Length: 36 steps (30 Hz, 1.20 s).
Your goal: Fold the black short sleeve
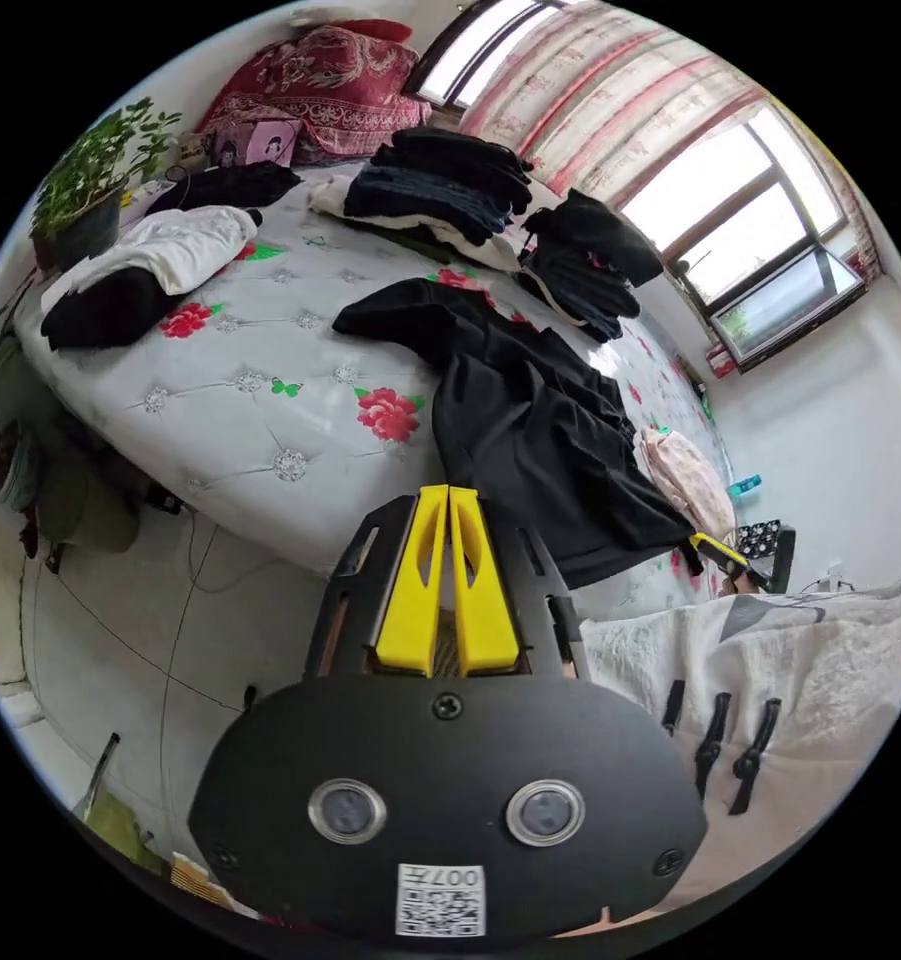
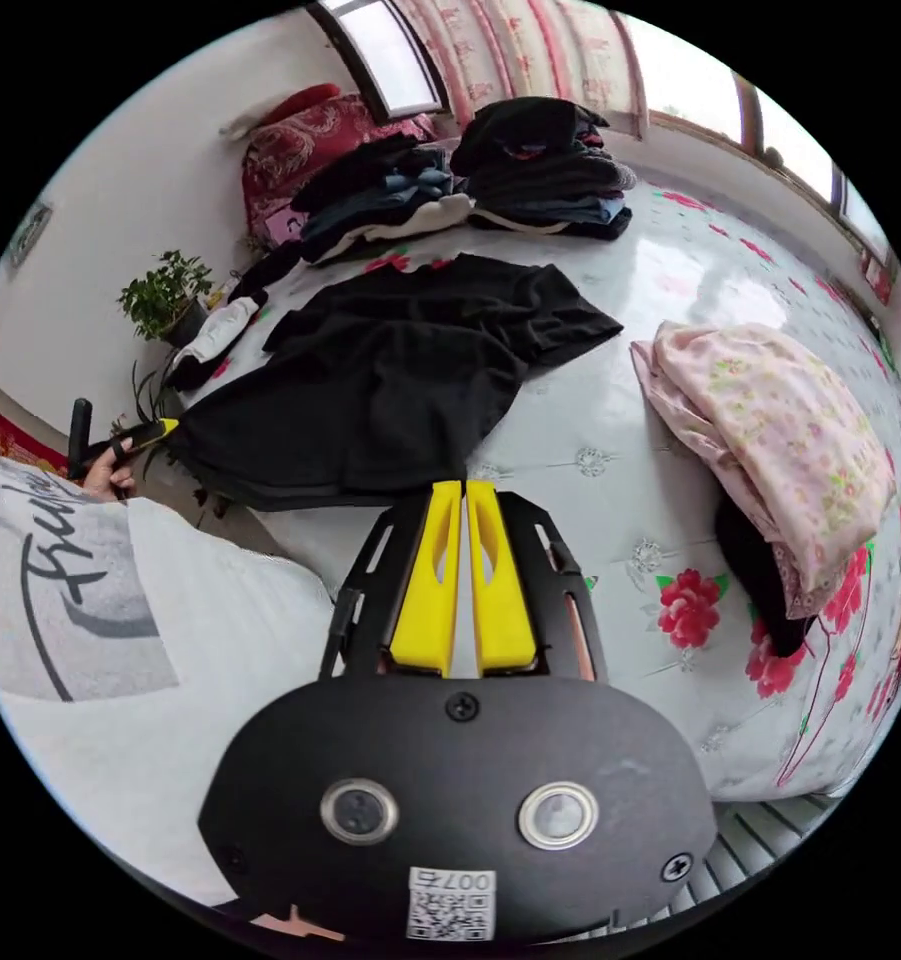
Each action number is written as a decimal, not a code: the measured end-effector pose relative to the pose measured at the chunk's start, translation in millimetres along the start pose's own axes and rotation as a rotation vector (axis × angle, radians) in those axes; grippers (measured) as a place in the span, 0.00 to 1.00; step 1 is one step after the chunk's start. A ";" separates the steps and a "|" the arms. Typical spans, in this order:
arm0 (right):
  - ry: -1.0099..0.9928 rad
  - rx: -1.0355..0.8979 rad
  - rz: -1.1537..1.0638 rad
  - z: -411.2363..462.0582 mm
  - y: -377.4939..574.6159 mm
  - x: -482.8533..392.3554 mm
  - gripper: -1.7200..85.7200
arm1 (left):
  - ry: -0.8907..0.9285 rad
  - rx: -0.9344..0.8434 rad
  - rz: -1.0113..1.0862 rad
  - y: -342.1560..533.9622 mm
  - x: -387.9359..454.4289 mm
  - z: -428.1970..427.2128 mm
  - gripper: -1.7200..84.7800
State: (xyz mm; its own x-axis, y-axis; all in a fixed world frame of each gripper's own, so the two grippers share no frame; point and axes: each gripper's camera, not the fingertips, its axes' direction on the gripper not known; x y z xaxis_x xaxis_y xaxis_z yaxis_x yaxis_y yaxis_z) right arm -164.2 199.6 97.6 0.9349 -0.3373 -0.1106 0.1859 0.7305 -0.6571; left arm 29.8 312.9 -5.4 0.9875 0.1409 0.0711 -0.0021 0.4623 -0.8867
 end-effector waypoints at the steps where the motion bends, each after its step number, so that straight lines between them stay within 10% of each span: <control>1: -0.042 0.034 0.043 -20.3 9.5 16.5 0.02 | 0.009 0.005 -0.015 2.9 -5.9 -5.0 0.01; 11: -0.299 0.051 0.277 -27.5 15.2 99.2 0.02 | 0.371 0.163 -0.305 7.1 -103.4 -7.4 0.01; 24: -0.250 0.764 -0.087 -241.5 -159.7 69.3 0.02 | 0.561 0.642 0.209 -190.2 -4.9 -170.3 0.01; 36: -0.207 0.426 0.024 -138.7 2.2 103.7 0.02 | 0.458 0.275 0.040 -22.7 -77.8 -73.3 0.01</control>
State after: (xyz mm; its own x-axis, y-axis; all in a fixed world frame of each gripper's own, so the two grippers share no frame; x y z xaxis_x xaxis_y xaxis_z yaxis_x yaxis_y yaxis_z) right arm -108.8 83.9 -18.8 0.9731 -0.2232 0.0576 0.2303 0.9299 -0.2866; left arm -35.4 227.2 -24.3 0.9533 -0.2048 -0.2219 -0.0222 0.6852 -0.7280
